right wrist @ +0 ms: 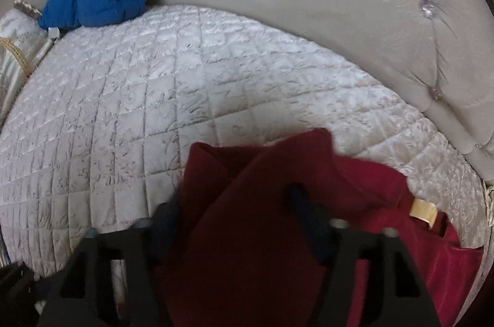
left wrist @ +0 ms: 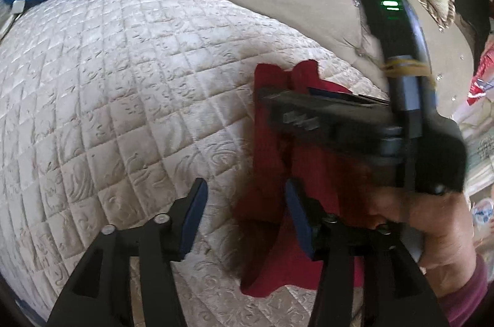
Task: Fold small clothes
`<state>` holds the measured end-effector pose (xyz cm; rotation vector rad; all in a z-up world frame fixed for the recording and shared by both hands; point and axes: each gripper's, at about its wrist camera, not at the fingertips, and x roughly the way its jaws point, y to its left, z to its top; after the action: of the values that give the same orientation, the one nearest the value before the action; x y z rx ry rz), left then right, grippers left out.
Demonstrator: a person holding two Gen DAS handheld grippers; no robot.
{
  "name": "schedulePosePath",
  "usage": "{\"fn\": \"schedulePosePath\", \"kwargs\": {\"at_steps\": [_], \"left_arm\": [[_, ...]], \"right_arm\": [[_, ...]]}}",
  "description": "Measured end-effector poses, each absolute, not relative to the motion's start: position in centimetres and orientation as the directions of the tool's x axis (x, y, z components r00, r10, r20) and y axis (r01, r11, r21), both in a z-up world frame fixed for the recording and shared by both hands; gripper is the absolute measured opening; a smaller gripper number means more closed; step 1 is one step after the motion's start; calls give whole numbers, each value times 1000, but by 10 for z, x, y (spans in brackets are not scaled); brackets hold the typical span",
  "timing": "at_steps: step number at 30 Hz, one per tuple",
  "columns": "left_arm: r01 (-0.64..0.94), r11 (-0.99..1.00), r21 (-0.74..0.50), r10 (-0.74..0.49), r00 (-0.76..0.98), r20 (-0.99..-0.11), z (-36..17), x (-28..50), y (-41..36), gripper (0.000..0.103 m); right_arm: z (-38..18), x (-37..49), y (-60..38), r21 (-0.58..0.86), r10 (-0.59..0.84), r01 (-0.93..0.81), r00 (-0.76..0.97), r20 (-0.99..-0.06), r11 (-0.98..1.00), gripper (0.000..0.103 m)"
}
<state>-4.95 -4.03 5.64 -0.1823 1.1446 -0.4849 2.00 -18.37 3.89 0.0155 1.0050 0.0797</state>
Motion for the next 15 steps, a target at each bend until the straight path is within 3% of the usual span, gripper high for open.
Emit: {"fn": "schedulePosePath", "kwargs": {"at_steps": [2, 3, 9, 15], "left_arm": [[283, 870, -404, -482, 315, -818, 56, -48, -46, 39], [287, 864, -413, -492, 310, -813, 56, -48, -49, 39], [336, 837, -432, -529, 294, -796, 55, -51, -68, 40], [404, 790, -461, -582, 258, -772, 61, -59, -78, 29]], "right_arm": [[49, 12, -204, 159, 157, -44, 546, -823, 986, 32], [54, 7, -214, 210, 194, -36, 556, -808, 977, 30], [66, -16, -246, 359, 292, -1, 584, -758, 934, 25], [68, -20, -258, 408, 313, 34, 586, -748, 912, 25]]}}
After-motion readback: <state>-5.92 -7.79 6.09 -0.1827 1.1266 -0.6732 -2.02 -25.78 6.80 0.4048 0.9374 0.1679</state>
